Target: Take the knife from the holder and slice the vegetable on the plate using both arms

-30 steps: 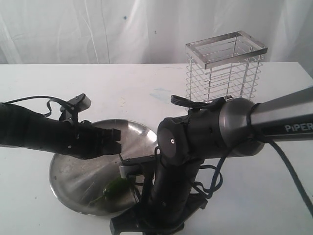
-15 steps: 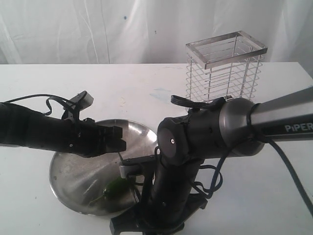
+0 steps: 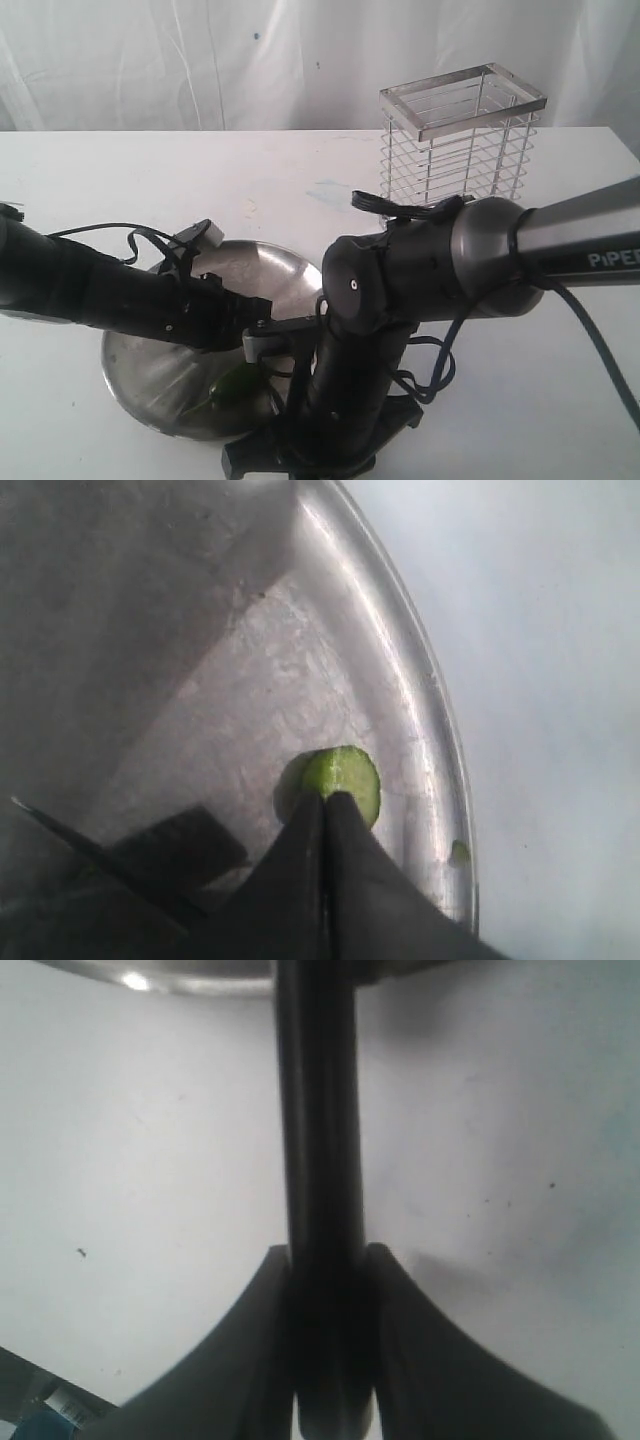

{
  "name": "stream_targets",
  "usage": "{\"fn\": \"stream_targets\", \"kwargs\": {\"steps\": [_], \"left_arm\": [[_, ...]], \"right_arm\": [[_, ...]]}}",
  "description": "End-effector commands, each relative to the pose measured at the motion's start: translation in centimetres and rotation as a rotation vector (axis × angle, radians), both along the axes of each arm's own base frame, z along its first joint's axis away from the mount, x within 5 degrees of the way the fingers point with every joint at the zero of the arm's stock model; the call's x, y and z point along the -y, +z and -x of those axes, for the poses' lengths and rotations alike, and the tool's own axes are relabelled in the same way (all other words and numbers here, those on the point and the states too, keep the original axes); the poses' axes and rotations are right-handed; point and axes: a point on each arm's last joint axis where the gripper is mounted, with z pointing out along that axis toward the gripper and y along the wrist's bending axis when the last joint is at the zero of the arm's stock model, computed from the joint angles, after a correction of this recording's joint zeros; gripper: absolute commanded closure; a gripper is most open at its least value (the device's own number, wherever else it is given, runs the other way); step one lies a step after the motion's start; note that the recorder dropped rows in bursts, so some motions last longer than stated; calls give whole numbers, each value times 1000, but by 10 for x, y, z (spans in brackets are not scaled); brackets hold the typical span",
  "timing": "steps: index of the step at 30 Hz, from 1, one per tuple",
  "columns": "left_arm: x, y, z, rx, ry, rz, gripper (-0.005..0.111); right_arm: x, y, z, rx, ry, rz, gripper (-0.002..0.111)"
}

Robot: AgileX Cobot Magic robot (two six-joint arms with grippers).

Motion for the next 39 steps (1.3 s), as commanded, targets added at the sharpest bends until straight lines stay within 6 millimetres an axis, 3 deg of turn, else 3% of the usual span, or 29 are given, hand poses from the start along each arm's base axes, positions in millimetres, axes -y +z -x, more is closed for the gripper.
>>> {"fn": "stream_targets", "kwargs": {"steps": [1,10,12,16,20,25,28,31,33,39], "left_arm": [[-10,-22,8,-87,81,-114,107],[-14,-27,11,-104,86,-178,107],[-11,-16,5,-60,68,-149,107],[-5,29,0,61,54,-55,107],[-11,77,5,227,76,-77,107],[-14,99,23,392,-170,-206,107],[-13,94,40,389,-382,-252,107],[-15,83,54,333,-481,-256,105],[-18,74,61,306,-499,-275,98],[-12,62,77,372,-599,-252,52]], "right_arm": [[4,-1,4,-31,35,33,108],[17,1,16,-159,129,156,108],[16,1,15,-151,126,151,108],[16,1,16,-158,123,154,108],[16,1,16,-159,123,155,108],[16,1,15,-150,127,148,108],[16,1,15,-145,129,147,108],[16,1,15,-142,131,147,108],[16,1,15,-142,133,147,108],[15,1,14,-137,131,144,108]]}}
